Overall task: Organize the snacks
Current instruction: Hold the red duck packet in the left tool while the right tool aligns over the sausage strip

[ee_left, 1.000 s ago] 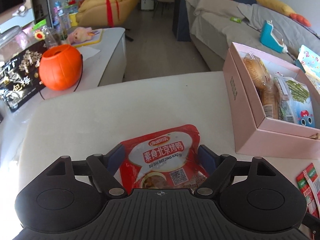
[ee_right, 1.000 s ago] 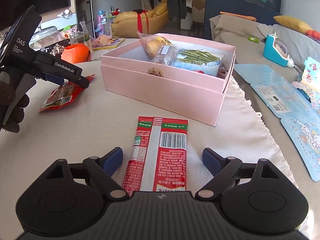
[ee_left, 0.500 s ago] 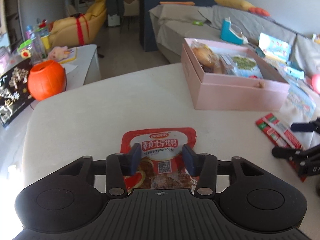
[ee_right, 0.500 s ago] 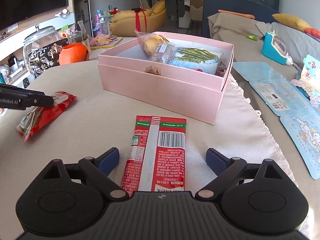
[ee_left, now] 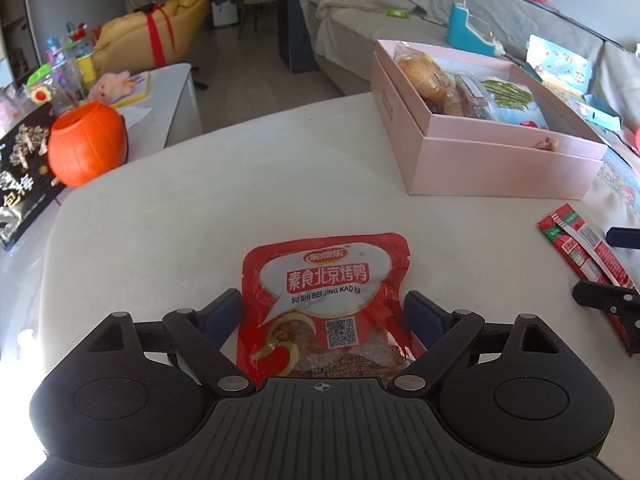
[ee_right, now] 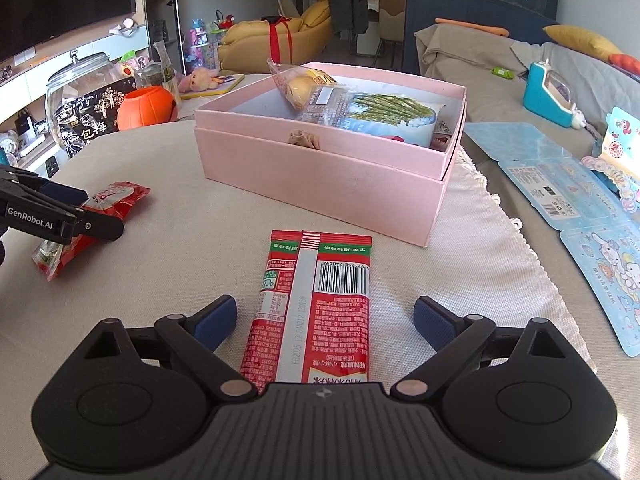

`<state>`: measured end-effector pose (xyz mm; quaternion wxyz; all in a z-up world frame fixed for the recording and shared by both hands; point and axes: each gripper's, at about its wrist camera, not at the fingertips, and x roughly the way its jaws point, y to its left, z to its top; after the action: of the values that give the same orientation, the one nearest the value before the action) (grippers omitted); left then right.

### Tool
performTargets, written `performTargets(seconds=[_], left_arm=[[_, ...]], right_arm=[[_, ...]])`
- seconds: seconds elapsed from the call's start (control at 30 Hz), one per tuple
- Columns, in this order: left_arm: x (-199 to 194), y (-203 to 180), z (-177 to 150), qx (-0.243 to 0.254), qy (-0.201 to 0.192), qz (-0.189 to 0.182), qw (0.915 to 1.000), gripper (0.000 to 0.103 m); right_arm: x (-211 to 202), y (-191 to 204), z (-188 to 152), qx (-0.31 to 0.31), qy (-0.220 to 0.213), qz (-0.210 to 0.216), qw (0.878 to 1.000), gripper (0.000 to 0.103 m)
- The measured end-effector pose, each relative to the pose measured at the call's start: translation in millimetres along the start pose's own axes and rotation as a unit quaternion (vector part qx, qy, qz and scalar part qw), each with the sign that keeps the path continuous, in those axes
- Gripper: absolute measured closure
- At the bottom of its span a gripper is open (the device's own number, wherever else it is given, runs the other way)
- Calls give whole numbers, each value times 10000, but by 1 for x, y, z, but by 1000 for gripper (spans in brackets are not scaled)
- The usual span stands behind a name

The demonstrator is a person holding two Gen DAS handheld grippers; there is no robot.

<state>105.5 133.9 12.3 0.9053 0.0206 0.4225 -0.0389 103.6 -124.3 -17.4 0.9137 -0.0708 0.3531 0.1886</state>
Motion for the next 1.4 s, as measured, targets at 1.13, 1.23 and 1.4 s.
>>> performTargets(seconds=[1.13,1.23,1.4], left_arm=[[-67,-43,-67,-151,-352,-798,9961,42],[-73,-46,-67,-147,-393,-861,9954,45],[-89,-51,-65,-86,-574,-814,9950,53]], right_arm=[[-24,8,-16,-181,182,141,9996,14],[-37,15,-12,-358,210,266,9988,49],[-60,14,-2,-331,0,358,9988,53]])
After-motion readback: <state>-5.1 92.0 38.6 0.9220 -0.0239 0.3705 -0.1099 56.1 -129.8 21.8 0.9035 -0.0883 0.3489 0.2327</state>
